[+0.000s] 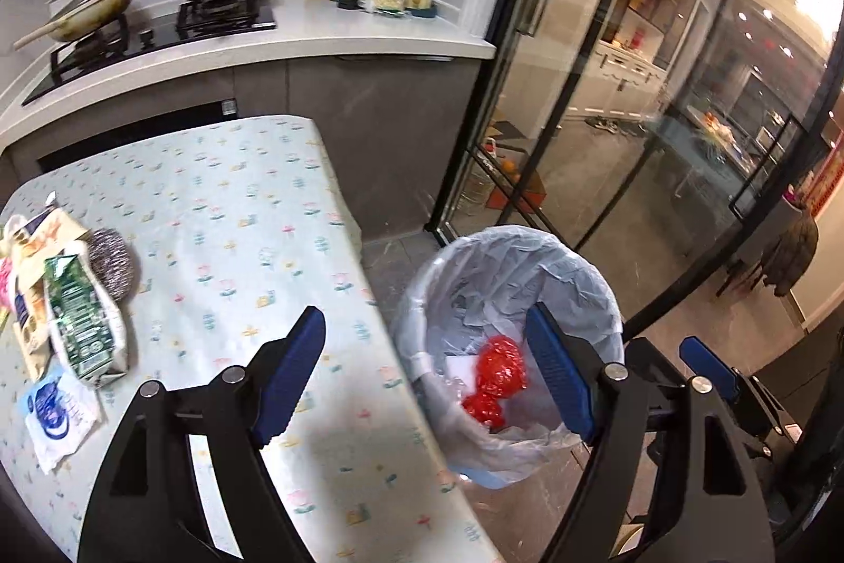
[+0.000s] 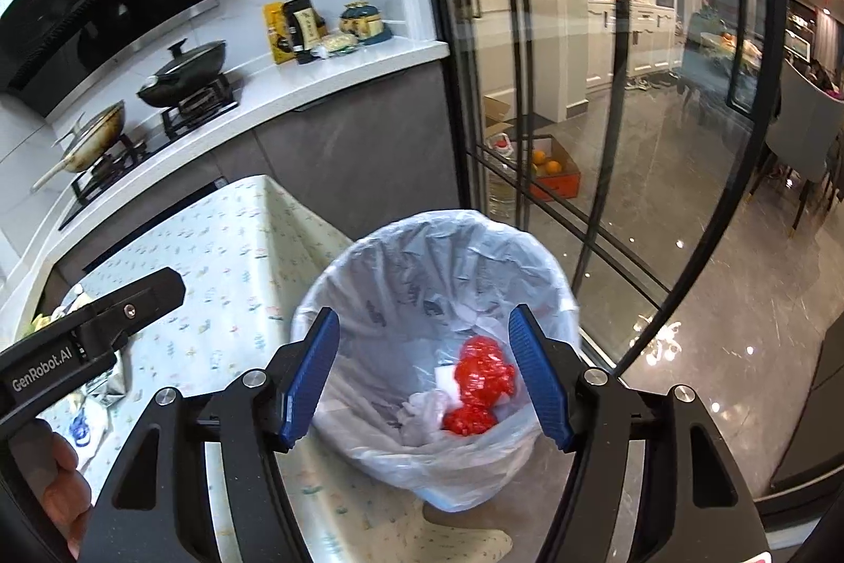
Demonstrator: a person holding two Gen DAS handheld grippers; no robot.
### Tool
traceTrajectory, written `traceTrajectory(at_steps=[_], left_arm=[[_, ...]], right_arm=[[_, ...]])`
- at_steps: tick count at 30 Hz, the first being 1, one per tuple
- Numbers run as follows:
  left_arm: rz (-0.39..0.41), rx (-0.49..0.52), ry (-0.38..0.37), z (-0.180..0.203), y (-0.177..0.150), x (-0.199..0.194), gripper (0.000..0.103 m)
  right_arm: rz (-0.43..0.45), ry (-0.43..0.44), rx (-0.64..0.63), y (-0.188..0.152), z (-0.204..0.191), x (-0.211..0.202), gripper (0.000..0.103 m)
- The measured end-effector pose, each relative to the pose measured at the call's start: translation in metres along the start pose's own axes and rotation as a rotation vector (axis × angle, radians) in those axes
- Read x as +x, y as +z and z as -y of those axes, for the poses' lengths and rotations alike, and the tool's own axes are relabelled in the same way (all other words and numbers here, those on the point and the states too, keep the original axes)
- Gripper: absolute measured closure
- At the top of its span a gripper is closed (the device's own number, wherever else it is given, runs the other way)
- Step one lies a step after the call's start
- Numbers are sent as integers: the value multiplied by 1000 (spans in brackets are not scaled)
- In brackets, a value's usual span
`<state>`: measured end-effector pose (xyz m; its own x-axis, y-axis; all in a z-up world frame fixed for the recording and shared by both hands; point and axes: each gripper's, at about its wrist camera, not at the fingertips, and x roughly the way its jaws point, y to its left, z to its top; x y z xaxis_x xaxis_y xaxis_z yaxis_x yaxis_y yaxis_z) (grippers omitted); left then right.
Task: Collect trash
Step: 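Move both tools back over the remaining trash on the table, then grasp the green milk carton with the right gripper and set it aside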
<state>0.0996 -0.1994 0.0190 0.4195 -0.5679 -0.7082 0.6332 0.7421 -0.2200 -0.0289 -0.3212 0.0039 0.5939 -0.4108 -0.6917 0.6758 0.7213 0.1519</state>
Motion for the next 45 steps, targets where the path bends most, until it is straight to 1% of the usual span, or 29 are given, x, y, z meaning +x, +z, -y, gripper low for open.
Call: traceTrajectory(at_steps=[5, 10, 16, 19, 23, 26, 30, 34, 42, 45], left_arm=[[18, -76, 55, -48, -3, -21, 25], [22, -152, 124, -105, -12, -41, 25], [24, -243, 207, -177, -31, -64, 25], [10, -291, 241, -212, -43, -71, 25], [-21, -354, 277, -256, -62, -77, 24], [-44, -403, 298, -285, -76, -78, 21], [-80, -443, 310, -316, -92, -75, 20], [-122, -482, 306, -338, -108, -67, 19], [-186, -528, 255, -357, -129, -46, 19], [-194, -520, 258, -358, -132, -38, 19]], right_arm=[[-5, 45, -53, -5, -36, -3, 38], [-23, 100, -110, -14, -80, -1, 38], [-56, 174, -185, -28, -142, 4, 37], [-73, 217, -220, -37, -174, 9, 31], [-104, 260, -266, -50, -215, 17, 31], [-129, 286, -305, -61, -245, 25, 30], [-163, 310, -351, -75, -278, 38, 29], [-188, 326, -378, -84, -304, 51, 25], [-209, 333, -416, -85, -339, 76, 20], [-221, 329, -423, -85, -347, 88, 19]])
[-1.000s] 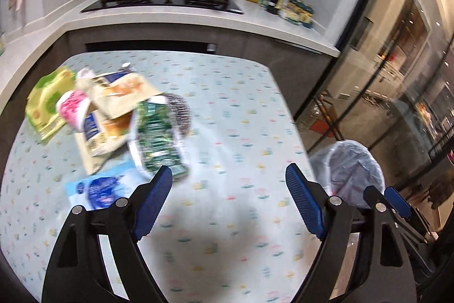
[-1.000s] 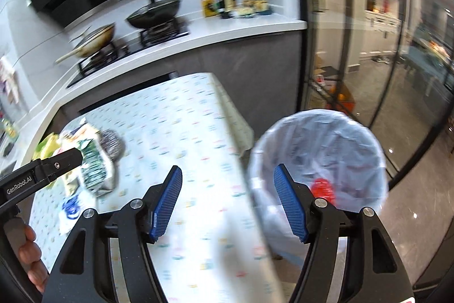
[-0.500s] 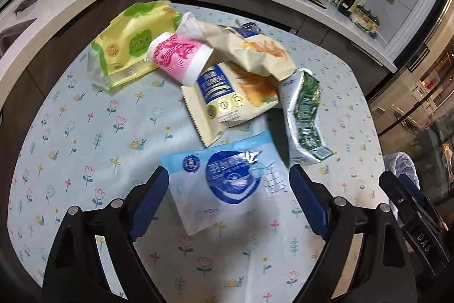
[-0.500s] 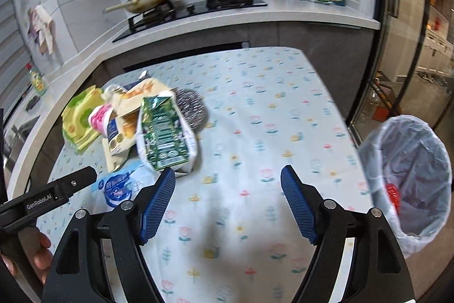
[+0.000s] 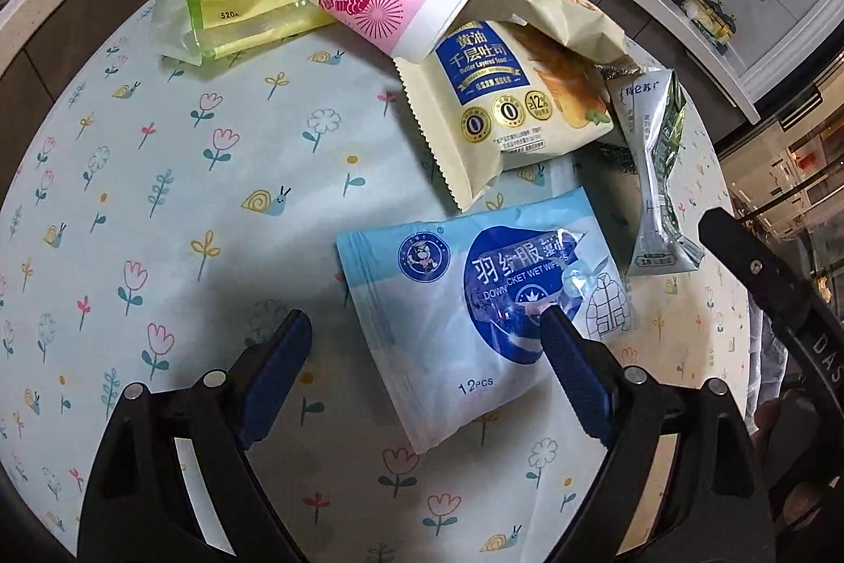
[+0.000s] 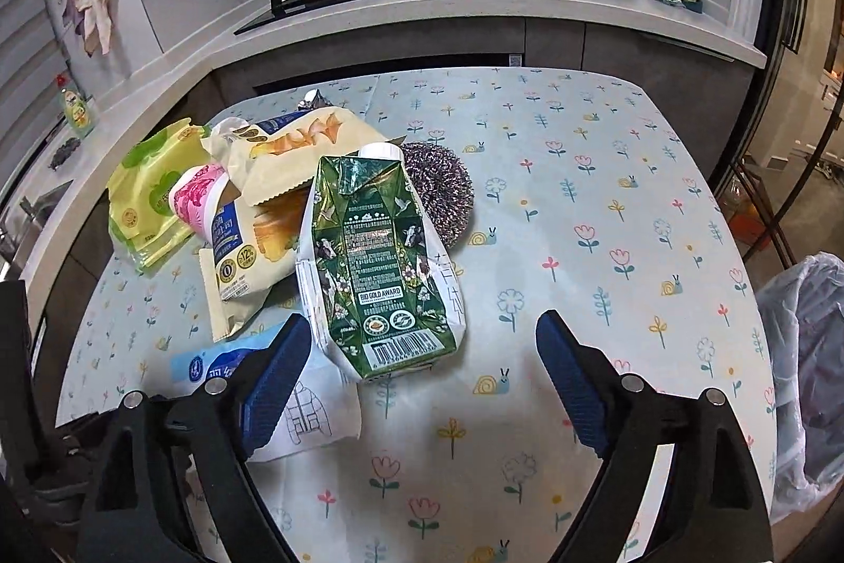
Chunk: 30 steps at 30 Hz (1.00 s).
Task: Collect trash
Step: 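Grasp the green milk carton with the right gripper and set it aside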
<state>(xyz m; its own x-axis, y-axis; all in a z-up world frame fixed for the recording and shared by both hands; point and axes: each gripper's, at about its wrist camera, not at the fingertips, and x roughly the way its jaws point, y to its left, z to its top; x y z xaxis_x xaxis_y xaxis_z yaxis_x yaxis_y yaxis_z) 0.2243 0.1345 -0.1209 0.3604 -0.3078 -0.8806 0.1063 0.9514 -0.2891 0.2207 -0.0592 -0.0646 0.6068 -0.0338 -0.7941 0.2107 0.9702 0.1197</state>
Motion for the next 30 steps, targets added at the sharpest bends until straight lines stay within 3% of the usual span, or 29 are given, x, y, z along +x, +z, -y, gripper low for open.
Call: traceTrajectory(at_steps=[6, 16, 21, 30], left_arm=[[30, 11, 4, 1, 7, 3, 21], [39, 34, -27, 7, 14, 3, 61], [34, 53, -31, 11, 15, -1, 84], [26, 84, -53, 27, 7, -8, 84]], right_arm=[[-38, 4, 1, 5, -5, 25, 19], [-95, 43, 26, 1, -8, 50, 19], [-69, 53, 43, 0, -4, 41, 23], [-3, 18, 65, -8, 21, 3, 24]])
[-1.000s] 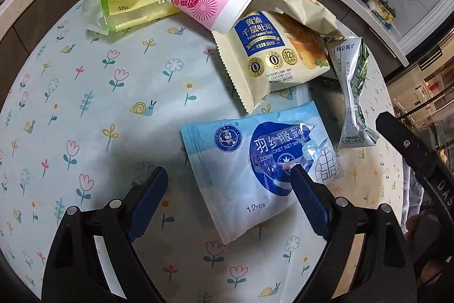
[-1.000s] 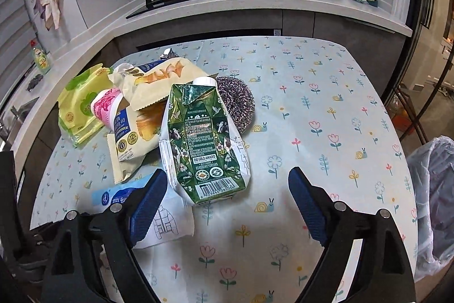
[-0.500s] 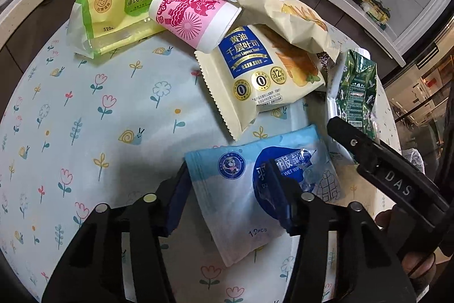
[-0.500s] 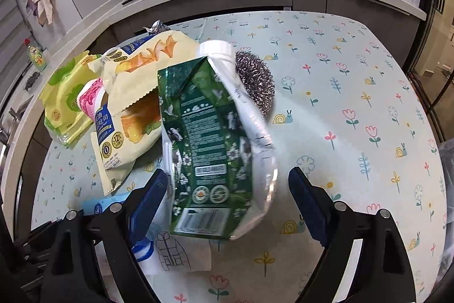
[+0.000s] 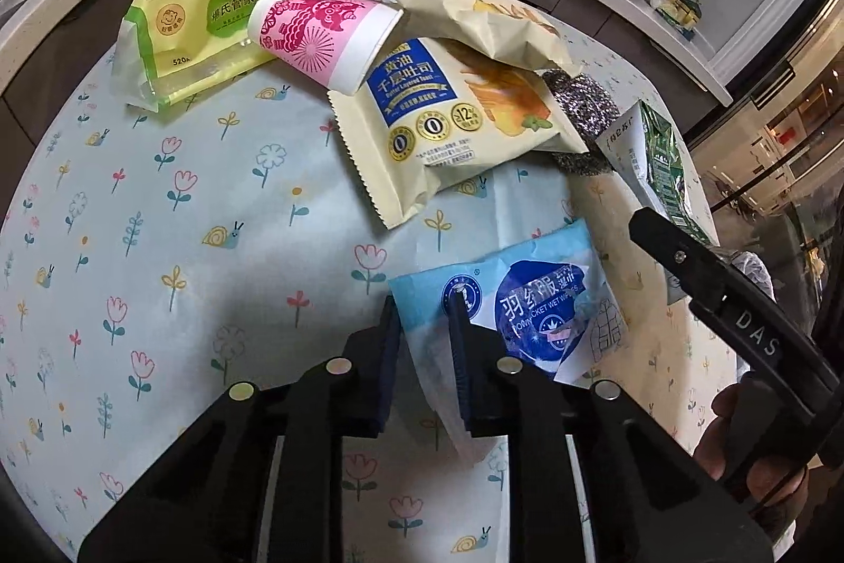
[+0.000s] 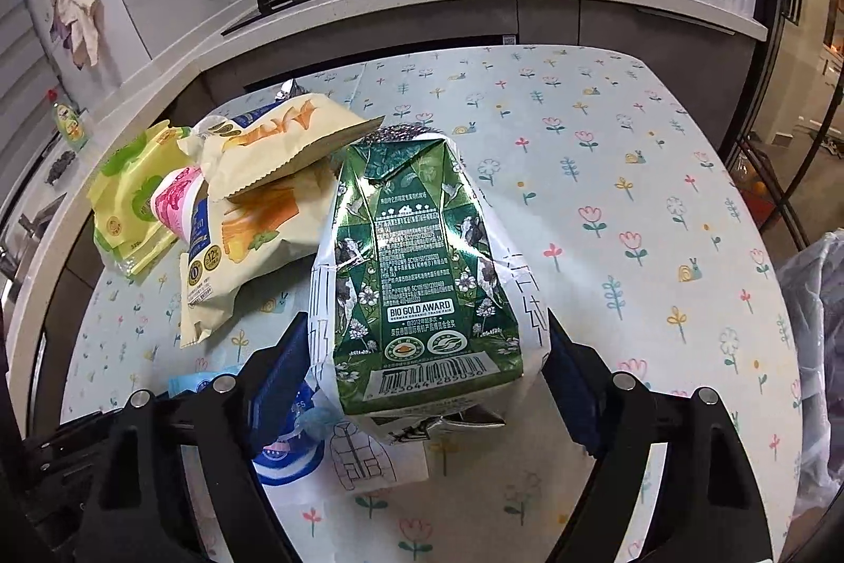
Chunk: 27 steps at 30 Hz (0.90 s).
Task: Collect trash
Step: 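Grasp the green milk carton with the right gripper and set it aside, then grasp the blue wet-wipe pack with the left gripper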
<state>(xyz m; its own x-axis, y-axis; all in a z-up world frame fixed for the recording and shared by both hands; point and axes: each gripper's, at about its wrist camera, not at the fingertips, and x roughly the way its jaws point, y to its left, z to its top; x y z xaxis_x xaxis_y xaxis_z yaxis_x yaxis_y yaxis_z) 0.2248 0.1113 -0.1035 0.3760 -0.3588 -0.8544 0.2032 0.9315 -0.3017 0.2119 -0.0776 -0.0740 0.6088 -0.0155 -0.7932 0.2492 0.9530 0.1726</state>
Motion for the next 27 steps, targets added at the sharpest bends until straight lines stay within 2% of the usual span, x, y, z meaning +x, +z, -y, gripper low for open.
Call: traceTrajectory(at_steps=[3, 4, 5, 6, 7, 8, 10, 12, 13, 14, 16, 17, 21, 23, 24, 27], left_arm=[[-11, 20, -5, 10, -5, 3, 81], [-19, 27, -5, 13, -7, 5, 76], [-24, 31, -7, 16, -9, 6, 72], [-26, 35, -8, 19, -11, 7, 64], [-25, 38, -7, 22, -14, 8, 58], [-26, 41, -7, 24, -17, 9, 55], [-39, 47, -20, 30, -21, 14, 54], [-25, 59, 6, 39, -22, 18, 54], [-22, 67, 3, 43, -24, 18, 54], [-25, 71, -9, 47, -23, 19, 54], [-29, 76, -12, 54, -22, 22, 54], [-32, 80, -13, 58, -21, 23, 54], [-6, 78, -24, 64, -17, 15, 52], [9, 92, -19, 65, -16, 12, 42], [12, 93, -13, 66, -14, 13, 39], [-16, 90, -33, 70, -12, 21, 39]], right_arm=[[10, -5, 19, -5, 16, -14, 29], [2, 9, 23, -7, 21, -16, 57], [-26, 8, 32, -9, 26, -16, 93], [-40, -7, 46, -11, 32, -16, 96], [-46, -15, 58, -15, 38, -16, 94], [-56, -21, 69, -19, 45, -15, 93], [-73, -28, 89, -25, 55, -15, 93], [-69, -29, 97, -32, 61, -20, 91], [-66, -39, 95, -34, 63, -23, 84], [-56, -47, 91, -36, 65, -27, 72], [-28, -67, 88, -38, 68, -36, 56], [-13, -82, 83, -38, 69, -42, 51], [45, -142, 55, -32, 77, -61, 41], [72, -156, 44, -25, 84, -67, 36], [77, -161, 43, -22, 86, -67, 35], [77, -169, 57, -13, 95, -61, 35]])
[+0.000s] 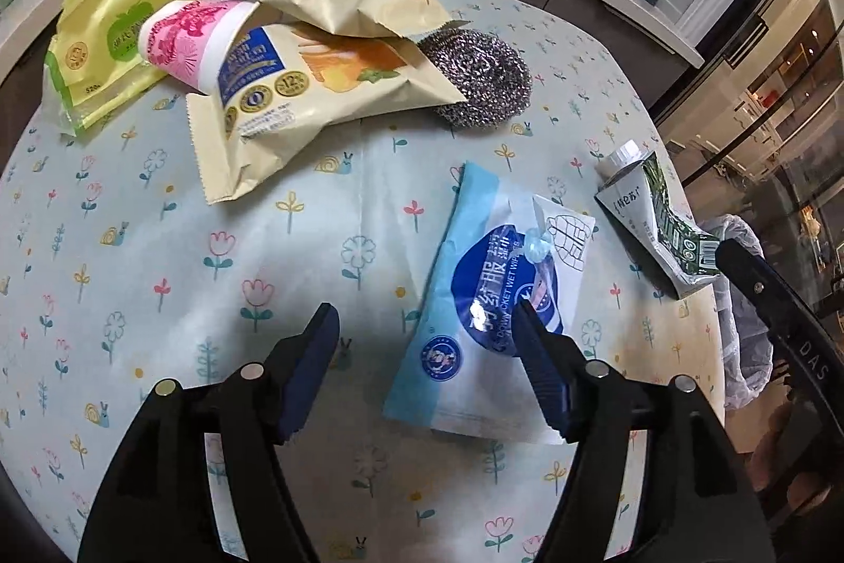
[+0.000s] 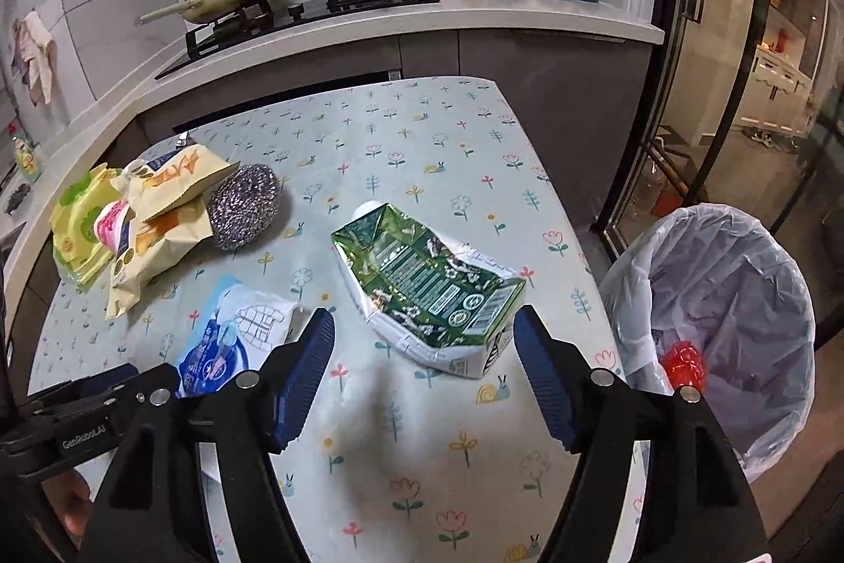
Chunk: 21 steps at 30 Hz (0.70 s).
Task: Collect trash
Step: 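Grasp the blue wet-wipe pack with the left gripper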
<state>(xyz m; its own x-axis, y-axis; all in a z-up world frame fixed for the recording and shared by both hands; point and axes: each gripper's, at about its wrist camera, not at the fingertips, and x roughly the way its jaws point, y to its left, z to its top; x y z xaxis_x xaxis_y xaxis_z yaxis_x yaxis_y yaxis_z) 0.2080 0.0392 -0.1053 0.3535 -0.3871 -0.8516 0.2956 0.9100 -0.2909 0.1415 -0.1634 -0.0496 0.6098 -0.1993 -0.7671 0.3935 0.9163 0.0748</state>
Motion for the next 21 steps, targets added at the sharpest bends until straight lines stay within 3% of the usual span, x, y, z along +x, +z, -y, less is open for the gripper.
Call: traceTrajectory(at_steps=[8, 12, 13, 21], left_arm=[[-15, 74, 44, 33, 5, 26, 39], [2, 128, 76, 49, 4, 30, 50], [5, 131, 67, 51, 3, 29, 57], [40, 125, 54, 55, 4, 17, 66]], right_arm=[[-52, 11, 83, 11, 24, 34, 35], [-80, 16, 109, 12, 33, 48, 35], [-87, 19, 112, 11, 34, 51, 35], [-111, 31, 120, 5, 39, 60, 35]])
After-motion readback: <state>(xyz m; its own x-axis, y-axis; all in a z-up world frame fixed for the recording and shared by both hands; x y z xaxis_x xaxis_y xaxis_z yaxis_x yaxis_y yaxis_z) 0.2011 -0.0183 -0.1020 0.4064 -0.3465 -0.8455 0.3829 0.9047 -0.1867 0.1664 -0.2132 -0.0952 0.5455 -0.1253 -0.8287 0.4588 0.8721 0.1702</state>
